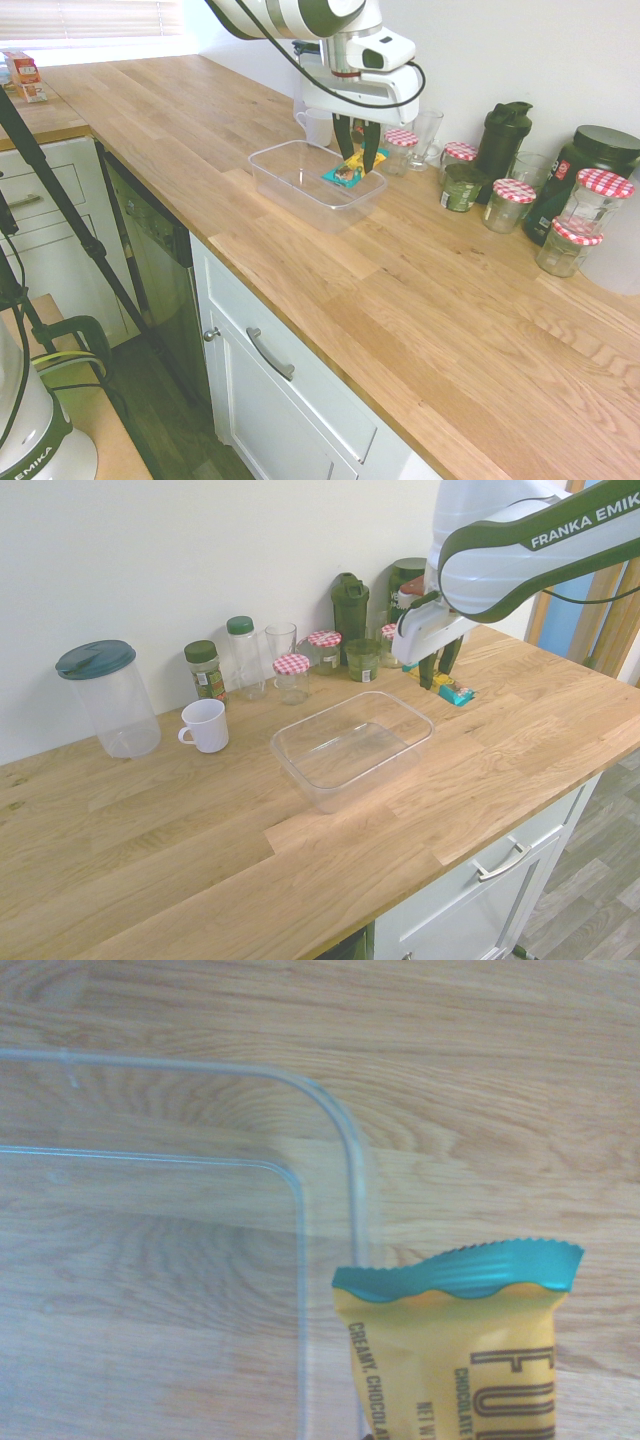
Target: Put the protein bar into the container
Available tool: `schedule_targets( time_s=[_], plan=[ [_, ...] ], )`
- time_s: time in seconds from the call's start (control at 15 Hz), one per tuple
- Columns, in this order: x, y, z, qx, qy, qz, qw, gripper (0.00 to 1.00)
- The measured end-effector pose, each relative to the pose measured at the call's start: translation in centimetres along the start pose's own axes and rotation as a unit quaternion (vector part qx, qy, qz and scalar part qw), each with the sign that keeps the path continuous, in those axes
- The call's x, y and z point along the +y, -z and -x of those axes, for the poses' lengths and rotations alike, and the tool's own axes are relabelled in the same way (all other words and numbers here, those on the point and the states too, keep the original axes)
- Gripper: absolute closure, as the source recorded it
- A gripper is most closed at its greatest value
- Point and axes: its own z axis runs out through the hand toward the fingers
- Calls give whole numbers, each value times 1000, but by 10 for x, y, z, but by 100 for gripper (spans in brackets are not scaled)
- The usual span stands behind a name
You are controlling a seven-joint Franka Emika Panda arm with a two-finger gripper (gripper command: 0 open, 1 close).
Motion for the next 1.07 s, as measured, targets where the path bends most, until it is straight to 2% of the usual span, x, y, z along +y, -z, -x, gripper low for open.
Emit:
schedule_targets(
  time_s=[0.2, 0.47, 1.07],
  plan=[
    [-28, -1, 10, 7, 10, 10, 1000, 100],
    [-57, -26, 22, 9, 22, 31, 999, 100],
    [-99, -67, 27, 11, 35, 59, 998, 100]
  ],
)
